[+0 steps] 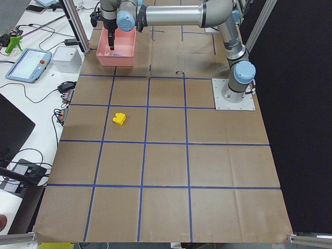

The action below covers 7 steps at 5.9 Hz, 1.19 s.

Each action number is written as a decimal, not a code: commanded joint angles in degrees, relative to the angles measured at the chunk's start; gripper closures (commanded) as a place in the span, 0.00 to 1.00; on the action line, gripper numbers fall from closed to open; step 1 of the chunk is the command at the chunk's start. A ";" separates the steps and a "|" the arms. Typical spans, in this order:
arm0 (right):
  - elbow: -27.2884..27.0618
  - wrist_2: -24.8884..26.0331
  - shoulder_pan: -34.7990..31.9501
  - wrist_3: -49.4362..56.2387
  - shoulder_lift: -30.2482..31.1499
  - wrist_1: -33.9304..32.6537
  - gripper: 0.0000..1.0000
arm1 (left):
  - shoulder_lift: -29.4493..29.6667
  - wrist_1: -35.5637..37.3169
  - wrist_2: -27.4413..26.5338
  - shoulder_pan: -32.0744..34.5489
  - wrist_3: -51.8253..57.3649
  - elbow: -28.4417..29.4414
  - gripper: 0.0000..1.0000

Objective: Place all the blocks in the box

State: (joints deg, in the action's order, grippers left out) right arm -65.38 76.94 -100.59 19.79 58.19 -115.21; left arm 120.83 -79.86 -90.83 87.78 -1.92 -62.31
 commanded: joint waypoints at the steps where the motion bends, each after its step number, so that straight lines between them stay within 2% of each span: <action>1: 4.63 -0.22 -1.88 -0.53 -4.56 -0.81 0.00 | -0.77 -0.30 0.39 -8.19 11.17 -2.28 0.01; 3: 4.65 -0.21 -1.89 -0.45 -4.49 -0.80 0.00 | 0.89 -0.12 1.09 -17.77 22.70 -2.29 0.01; 4: 4.04 -0.99 -1.80 -0.36 -3.80 -1.15 0.00 | 1.42 0.40 0.92 -19.21 26.23 -2.37 0.01; 5: 3.25 0.65 -0.49 -0.36 -2.48 -0.20 0.00 | 2.30 0.84 0.40 -19.57 38.27 -2.29 0.01; 6: 3.07 4.41 4.57 0.07 0.57 5.03 0.00 | 2.66 0.85 1.09 -22.36 47.79 -2.37 0.01; 7: 2.02 4.71 10.01 0.25 2.78 10.13 0.00 | 3.70 0.85 2.57 -25.17 60.85 -2.29 0.01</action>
State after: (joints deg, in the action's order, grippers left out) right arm -62.57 80.55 -95.38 19.82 58.75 -109.65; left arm 123.69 -79.05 -89.35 65.12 47.54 -64.64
